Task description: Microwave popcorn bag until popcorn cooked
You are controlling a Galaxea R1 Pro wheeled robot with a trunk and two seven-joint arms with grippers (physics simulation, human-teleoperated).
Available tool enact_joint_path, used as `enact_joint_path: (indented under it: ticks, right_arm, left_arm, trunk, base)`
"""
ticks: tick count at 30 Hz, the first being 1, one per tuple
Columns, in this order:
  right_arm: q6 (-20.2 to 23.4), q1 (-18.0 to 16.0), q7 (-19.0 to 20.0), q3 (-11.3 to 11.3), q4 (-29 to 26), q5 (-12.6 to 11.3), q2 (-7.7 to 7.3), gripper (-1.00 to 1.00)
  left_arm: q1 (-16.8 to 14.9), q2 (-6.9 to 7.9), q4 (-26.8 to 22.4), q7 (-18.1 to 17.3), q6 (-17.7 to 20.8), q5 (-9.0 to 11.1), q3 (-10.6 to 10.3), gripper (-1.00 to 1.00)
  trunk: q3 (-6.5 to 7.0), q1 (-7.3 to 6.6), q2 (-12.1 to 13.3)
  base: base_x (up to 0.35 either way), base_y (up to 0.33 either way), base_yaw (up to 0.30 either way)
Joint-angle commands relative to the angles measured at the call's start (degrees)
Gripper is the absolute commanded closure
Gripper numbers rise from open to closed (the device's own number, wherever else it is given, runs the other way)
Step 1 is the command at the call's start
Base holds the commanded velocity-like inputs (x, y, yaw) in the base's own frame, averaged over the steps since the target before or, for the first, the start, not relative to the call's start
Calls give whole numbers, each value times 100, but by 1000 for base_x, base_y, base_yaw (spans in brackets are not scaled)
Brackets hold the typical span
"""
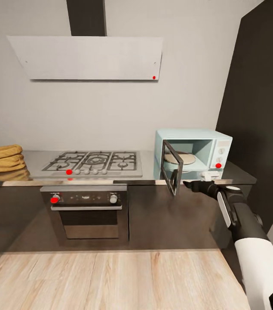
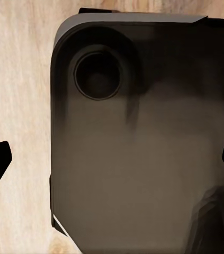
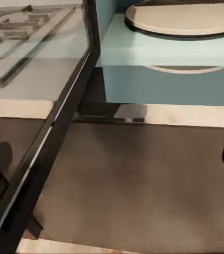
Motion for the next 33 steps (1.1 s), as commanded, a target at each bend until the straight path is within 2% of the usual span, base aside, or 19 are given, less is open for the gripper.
enact_joint_path:
  ticks: [1,4,15,17,18,19,20,23,24,26,27,28,30,31,32,33]
  right_arm:
    - [18,-4,-52,-19,-5,35,-10,-100]
    - [15,-4,-271,-24,-5,35,-18,-100]
    - [23,-4,-353,-21,63,36,-21,-100]
    - [17,2,-562,-32,1034,272,-203,-100]
    - [-55,9,-649,-33,1813,459,-337,-100]
    - [-179,14,-674,-33,2238,534,-374,-100]
    - [-672,19,-699,-34,3105,618,-419,-100]
    - [-1745,29,-730,-35,4735,678,-470,-100]
    - [-2091,30,-775,-27,5439,686,-474,-100]
    - [-2416,55,-811,-21,5964,686,-453,-100]
    - [-2515,154,-827,-20,6090,684,-432,-100]
    - [-2651,648,-847,-13,6222,676,-379,-100]
    - [-2858,1236,-875,-13,6277,677,-316,-100]
    - [-3197,1769,-955,-16,6299,673,-210,-100]
    - [-3415,2150,-1059,-16,6306,675,-69,-100]
    - [-3590,2623,-1188,-17,6311,676,108,-100]
  left_arm:
    - [-1,-1,-3,0,-7,38,5,-100]
    - [-1,-1,-3,1,-7,38,6,-100]
    - [-1,-8,-3,-3,-7,38,5,-100]
    - [-1,-1,-3,-5,-7,38,5,-100]
    - [-1,3,-3,-5,-7,40,5,-100]
    - [-1,5,-3,-5,-7,39,5,-100]
    - [1,7,-3,-5,-7,43,5,-100]
    - [-1,8,-3,-5,-7,46,5,-100]
    - [-1,8,-3,-5,-7,47,5,-100]
    - [-1,8,0,-5,-7,47,5,-100]
    - [-1,8,1,-5,-7,47,5,-100]
    - [-1,8,1,-5,-7,47,5,-100]
    - [-1,8,1,-5,-7,47,9,-100]
    - [0,8,4,-5,-7,47,12,-100]
    - [0,8,5,-5,-7,47,12,-100]
    - [0,8,4,-5,-7,47,13,-100]
  trunk:
    - [-6,0,-3]
    - [-6,0,-3]
    - [-6,0,-3]
    - [-6,0,-3]
    - [-6,0,-3]
    - [-6,0,-3]
    - [-6,0,-3]
    - [-6,0,-3]
    - [-6,0,-3]
    - [-6,0,-3]
    - [-6,0,-3]
    - [-6,0,-3]
    - [-6,0,-3]
    - [-6,0,-3]
    - [-6,0,-3]
    - [-6,0,-3]
  base:
    - [0,0,0]
    - [0,0,0]
    - [0,0,0]
    - [0,0,0]
    - [0,0,0]
    - [0,0,0]
    - [0,0,0]
    - [0,0,0]
    - [0,0,0]
    - [0,0,0]
    - [0,0,0]
    - [0,0,0]
    - [0,0,0]
    - [0,0,0]
    - [0,0,0]
    - [0,0,0]
